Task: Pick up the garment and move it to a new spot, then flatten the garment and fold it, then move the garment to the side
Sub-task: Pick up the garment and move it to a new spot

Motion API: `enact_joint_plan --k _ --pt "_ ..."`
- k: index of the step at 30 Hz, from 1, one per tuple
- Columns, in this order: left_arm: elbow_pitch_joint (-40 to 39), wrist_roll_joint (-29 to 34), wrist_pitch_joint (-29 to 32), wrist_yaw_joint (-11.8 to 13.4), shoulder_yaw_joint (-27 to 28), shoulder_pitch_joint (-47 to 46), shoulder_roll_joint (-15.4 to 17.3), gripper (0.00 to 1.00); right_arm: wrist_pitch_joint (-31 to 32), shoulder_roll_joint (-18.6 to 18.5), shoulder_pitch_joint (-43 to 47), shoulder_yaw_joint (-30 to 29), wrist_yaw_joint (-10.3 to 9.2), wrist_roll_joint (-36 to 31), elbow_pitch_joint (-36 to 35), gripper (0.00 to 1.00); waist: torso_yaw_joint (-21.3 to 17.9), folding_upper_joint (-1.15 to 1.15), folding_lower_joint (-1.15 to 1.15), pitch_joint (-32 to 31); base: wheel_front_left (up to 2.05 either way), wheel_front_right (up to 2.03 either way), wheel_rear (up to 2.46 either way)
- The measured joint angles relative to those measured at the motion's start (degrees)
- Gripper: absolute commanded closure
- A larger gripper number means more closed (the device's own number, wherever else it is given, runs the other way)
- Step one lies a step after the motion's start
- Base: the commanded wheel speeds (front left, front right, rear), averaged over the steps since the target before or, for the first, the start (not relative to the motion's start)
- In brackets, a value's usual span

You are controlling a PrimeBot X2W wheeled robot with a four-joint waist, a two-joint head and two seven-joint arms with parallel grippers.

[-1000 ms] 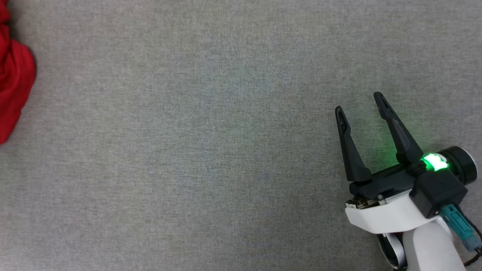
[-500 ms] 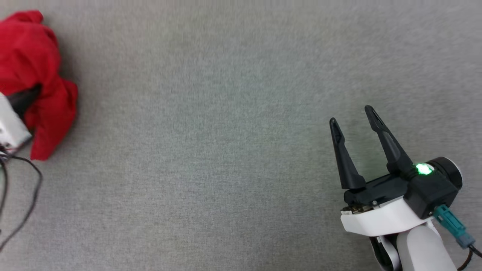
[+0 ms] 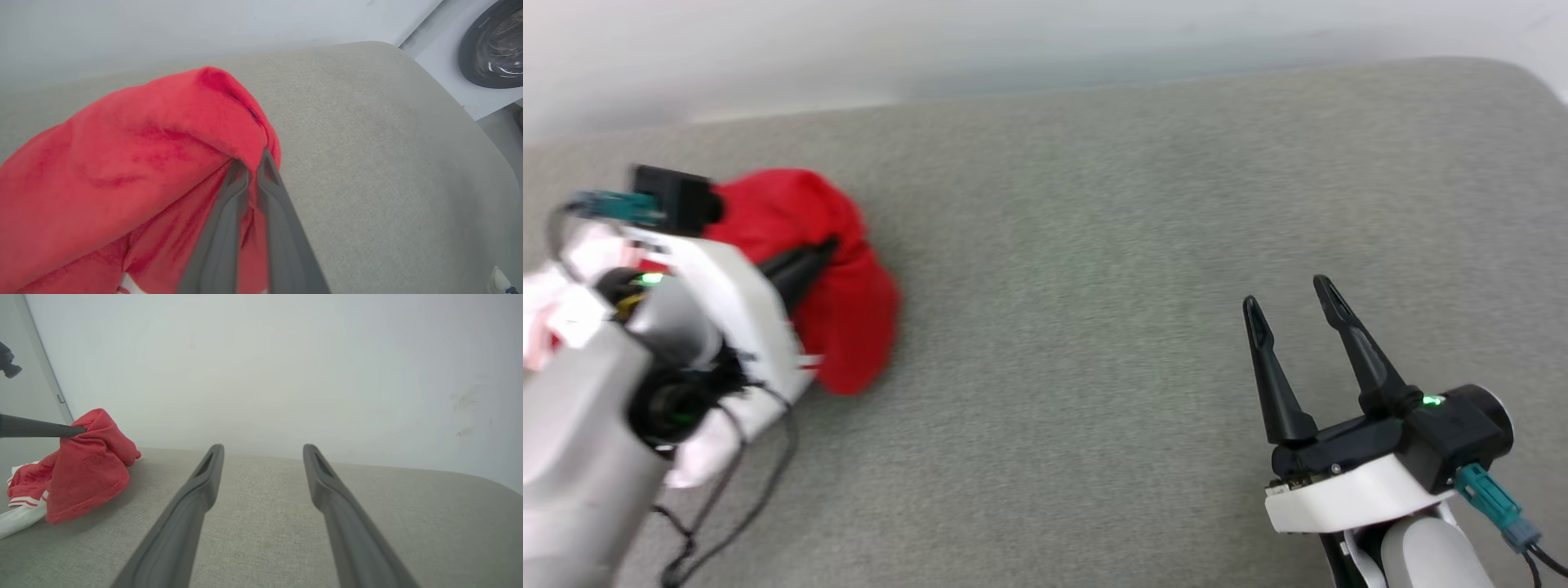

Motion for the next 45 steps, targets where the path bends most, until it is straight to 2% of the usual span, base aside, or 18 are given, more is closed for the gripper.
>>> enact_joint_plan --k 8,13,20,25,26,27,30,36,41,45 --pt "-3.14 3.78 -1.07 0.87 -6.68 -0.79 -10.67 1.00 -0.04 -0.01 0.65 -0.90 0.00 1.42 0.03 0.00 -5.21 0.00 0.00 -2.22 0.00 0.00 0.00" --pt "-2.49 5.54 -1.86 1.12 -11.02 -0.93 -18.19 1.00 -0.04 -0.02 0.74 -1.10 0.00 1.94 -0.30 0.00 -7.52 0.00 0.00 -1.77 0.00 0.00 0.00" --pt "5.22 9.65 -7.37 2.68 -13.18 -4.72 -27.31 1.00 -0.04 -0.03 0.36 -0.29 0.00 2.59 -0.55 0.00 -9.90 0.00 0.01 0.49 0.00 0.00 0.00" --pt "11.71 12.39 -13.57 2.72 -12.59 -8.76 -30.33 1.00 -0.04 -0.03 -0.26 -0.02 0.00 3.00 -0.55 0.00 -11.20 0.00 0.02 1.81 0.00 0.00 0.00" --pt "13.03 13.16 -14.44 2.69 -12.77 -9.38 -30.56 0.42 -0.04 -0.03 -0.31 0.02 0.00 3.01 -0.45 0.00 -11.34 0.00 0.02 1.87 0.00 0.00 0.00" --pt "14.16 13.29 -14.62 2.54 -12.95 -9.72 -30.89 0.00 -0.04 -0.03 -0.33 0.05 0.00 3.01 -0.27 0.00 -11.41 0.00 0.02 1.82 0.00 0.00 0.00" --pt "16.83 13.19 -15.48 1.76 -13.67 -9.85 -31.90 0.00 -0.04 -0.03 -0.31 0.00 0.00 3.10 0.11 0.00 -11.31 0.00 0.02 1.25 0.00 0.00 0.00" --pt "19.97 12.77 -17.36 0.78 -14.97 -8.89 -31.59 0.00 -0.04 -0.02 -0.07 -0.70 0.00 2.93 0.92 0.00 -9.70 0.00 0.02 -0.83 0.00 0.00 0.00" --pt "19.97 15.19 -23.82 1.53 -14.24 -8.76 -29.07 0.00 -0.04 -0.03 0.76 -1.29 0.00 2.22 1.77 0.00 -7.25 0.00 0.02 -3.68 0.00 0.00 0.00" --pt "17.71 17.75 -28.95 2.26 -12.89 -8.14 -24.64 0.00 -0.04 -0.02 1.86 -2.07 0.00 1.88 2.24 0.00 -4.62 0.00 0.02 -5.77 0.00 0.00 0.00"
